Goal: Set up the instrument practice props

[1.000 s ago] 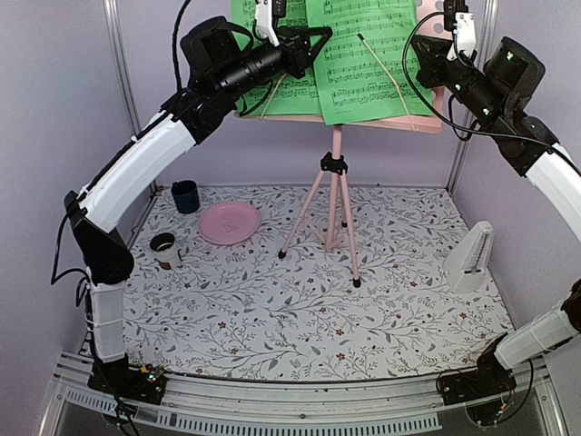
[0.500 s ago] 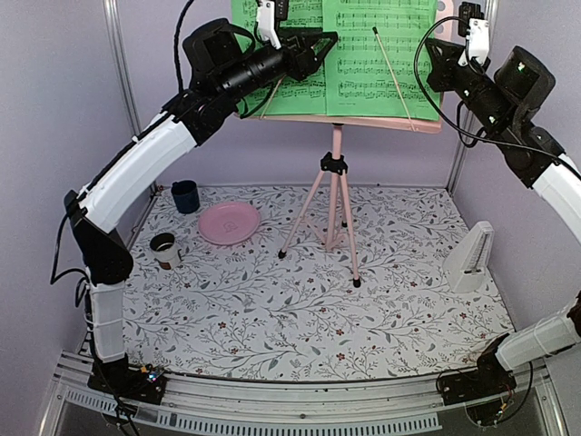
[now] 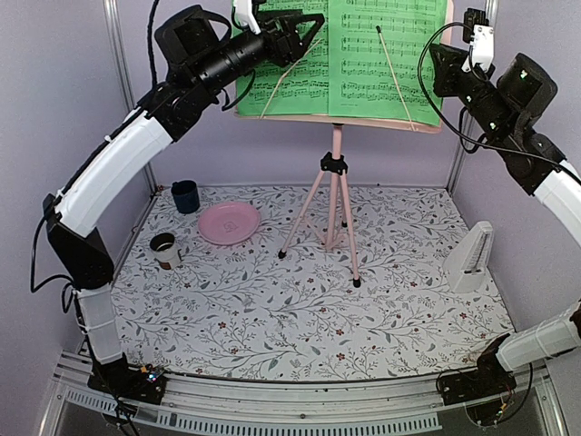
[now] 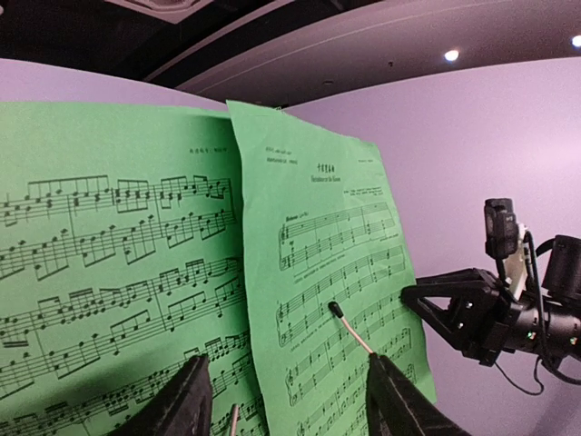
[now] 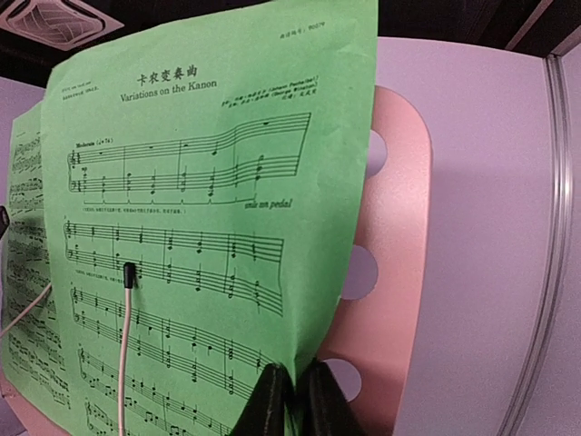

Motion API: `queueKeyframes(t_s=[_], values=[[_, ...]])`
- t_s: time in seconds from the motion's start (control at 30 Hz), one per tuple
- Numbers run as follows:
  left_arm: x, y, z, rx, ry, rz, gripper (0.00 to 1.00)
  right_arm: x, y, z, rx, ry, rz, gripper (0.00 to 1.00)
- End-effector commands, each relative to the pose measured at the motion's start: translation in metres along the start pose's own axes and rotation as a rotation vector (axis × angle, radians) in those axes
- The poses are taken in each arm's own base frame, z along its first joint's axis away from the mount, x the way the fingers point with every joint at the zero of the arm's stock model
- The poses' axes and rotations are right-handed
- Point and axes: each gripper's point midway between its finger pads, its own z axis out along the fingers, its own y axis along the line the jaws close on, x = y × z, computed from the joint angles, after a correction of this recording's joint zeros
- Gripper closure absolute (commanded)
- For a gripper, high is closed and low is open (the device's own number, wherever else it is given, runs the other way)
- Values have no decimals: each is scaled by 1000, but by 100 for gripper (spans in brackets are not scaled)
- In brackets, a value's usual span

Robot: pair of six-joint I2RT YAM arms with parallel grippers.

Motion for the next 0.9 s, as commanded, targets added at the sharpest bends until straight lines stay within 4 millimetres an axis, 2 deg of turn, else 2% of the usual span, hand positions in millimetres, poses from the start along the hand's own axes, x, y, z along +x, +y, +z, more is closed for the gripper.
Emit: queueKeyframes(t_s=[0.0, 0.03, 0.07, 0.33, 0.5, 0.6, 0.7, 0.87], values=[[-30, -4, -16, -26, -37, 33, 41, -19, -13, -11, 45, -46, 7, 73], [-32, -4, -18, -30, -38, 34, 41, -20, -14, -12, 51, -48, 7, 64], [-33, -5, -20, -29, -37, 35, 40, -21, -16, -13, 57, -50, 4, 62], [-37, -5, -35, -39, -18, 39, 37, -27, -30, -19, 129, -53, -22, 55], [-38, -5, -48, -58, 3, 37, 32, -24, -34, -20, 152, -35, -57, 30], [-37, -3, -55, -78, 16, 34, 29, -19, -26, -19, 108, -18, -39, 23], [-29, -6, -59, -63, 49, 26, 36, -11, -22, -16, 87, 12, -29, 20], [0, -12, -64, -46, 137, -4, 41, 2, -14, -12, 57, 49, -7, 19]])
